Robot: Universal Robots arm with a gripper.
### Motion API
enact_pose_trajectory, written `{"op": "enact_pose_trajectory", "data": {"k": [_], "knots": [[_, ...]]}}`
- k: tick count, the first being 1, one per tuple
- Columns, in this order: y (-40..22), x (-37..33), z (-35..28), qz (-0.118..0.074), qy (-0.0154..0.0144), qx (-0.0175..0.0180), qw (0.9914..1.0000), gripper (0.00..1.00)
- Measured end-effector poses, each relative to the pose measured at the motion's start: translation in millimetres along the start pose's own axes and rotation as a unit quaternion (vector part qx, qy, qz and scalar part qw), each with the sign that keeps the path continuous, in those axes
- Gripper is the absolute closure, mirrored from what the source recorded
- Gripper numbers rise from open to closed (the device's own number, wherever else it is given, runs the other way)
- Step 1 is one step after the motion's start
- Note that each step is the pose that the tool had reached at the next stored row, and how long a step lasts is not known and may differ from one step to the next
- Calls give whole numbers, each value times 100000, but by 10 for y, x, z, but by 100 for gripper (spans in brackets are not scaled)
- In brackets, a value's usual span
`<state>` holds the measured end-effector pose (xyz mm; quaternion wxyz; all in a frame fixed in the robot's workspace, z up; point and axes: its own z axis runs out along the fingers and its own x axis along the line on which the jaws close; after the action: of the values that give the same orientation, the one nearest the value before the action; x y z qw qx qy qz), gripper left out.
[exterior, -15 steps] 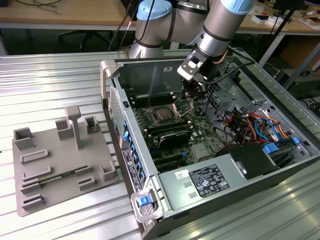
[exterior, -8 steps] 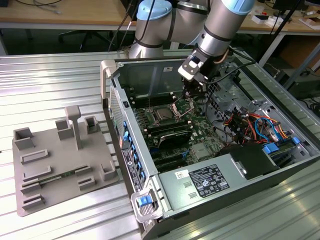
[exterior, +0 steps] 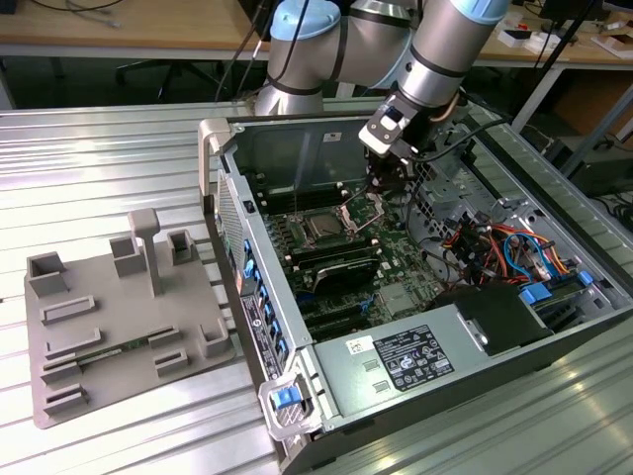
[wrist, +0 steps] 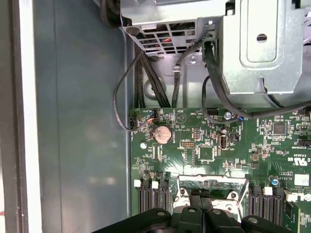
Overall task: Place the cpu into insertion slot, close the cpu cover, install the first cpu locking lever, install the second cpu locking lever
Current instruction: 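Close the cpu cover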
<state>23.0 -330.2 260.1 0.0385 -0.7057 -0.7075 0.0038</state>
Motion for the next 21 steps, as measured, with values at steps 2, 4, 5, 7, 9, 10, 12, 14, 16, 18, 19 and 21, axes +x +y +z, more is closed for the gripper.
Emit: {"op": "enact_pose_trajectory", "data": {"k": [2,4,5,7,9,10,12,14,16,18,19,21], "knots": [[44,1,-4,-17,2,201,100000,89],[87,0,-7,-18,-5,438,99999,89],[145,-1,-11,-20,-6,766,99997,89],[263,-4,-18,-60,9,1432,99990,89],[327,-10,-19,-104,14,1846,99983,89],[346,-14,-17,-151,15,1983,99980,89],[374,-22,-4,-390,-2,2203,99975,89],[411,-28,21,-1130,-61,2475,99963,89],[423,-52,51,-1874,-144,2592,99949,89],[425,-99,79,-2090,-148,2604,99944,89],[426,-117,88,-2148,-147,2607,99943,89],[420,-140,97,-2188,-120,2605,99942,89]]}}
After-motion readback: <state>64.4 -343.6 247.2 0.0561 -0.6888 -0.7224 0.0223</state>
